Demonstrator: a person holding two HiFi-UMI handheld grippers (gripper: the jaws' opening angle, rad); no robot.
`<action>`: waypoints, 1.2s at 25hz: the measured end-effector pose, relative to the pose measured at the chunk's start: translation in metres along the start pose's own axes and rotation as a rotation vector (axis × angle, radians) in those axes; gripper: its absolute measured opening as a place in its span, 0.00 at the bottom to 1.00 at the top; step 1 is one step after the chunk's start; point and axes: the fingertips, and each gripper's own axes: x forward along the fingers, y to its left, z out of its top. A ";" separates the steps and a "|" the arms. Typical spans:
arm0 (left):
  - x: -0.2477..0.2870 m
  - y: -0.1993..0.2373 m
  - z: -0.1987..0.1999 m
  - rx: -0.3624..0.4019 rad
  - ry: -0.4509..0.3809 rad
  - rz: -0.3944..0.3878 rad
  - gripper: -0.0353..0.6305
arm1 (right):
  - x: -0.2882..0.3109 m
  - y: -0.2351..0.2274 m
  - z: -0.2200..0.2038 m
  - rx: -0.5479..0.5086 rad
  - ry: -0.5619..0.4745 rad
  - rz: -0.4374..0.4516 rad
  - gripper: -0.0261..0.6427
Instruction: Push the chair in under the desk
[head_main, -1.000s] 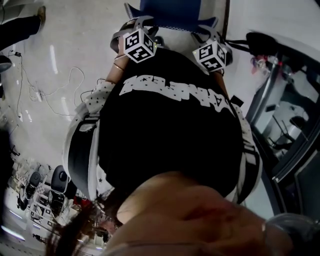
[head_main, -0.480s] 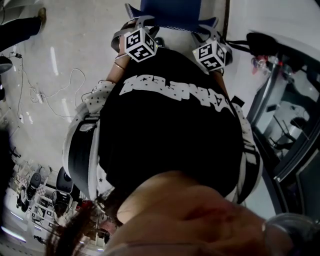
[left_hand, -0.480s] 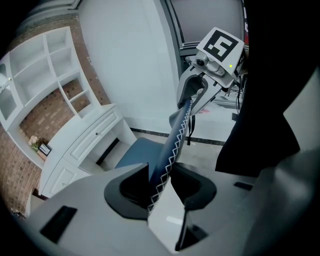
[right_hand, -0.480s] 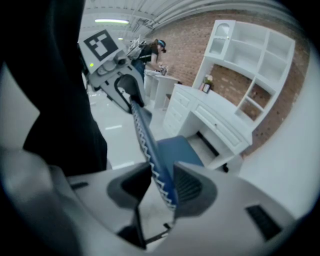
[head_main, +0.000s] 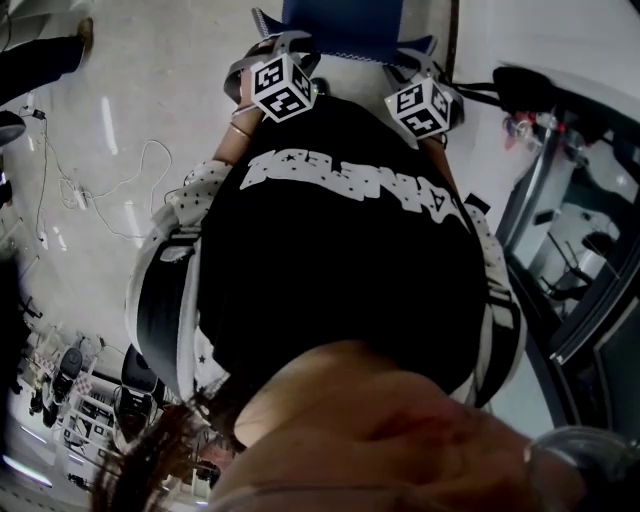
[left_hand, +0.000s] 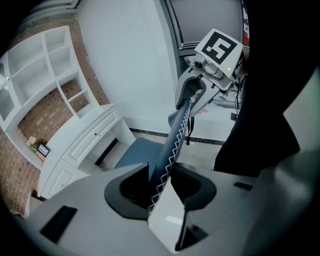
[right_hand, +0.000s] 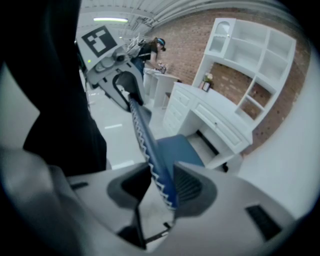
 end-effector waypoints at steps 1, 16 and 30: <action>0.000 0.001 0.000 0.000 0.001 0.000 0.30 | 0.001 0.000 0.000 0.000 0.000 0.002 0.27; 0.005 0.014 -0.002 0.008 0.005 -0.007 0.30 | 0.011 -0.007 0.007 -0.015 0.009 0.005 0.26; 0.014 0.033 0.003 0.020 0.002 -0.006 0.29 | 0.021 -0.024 0.013 -0.027 0.031 0.005 0.25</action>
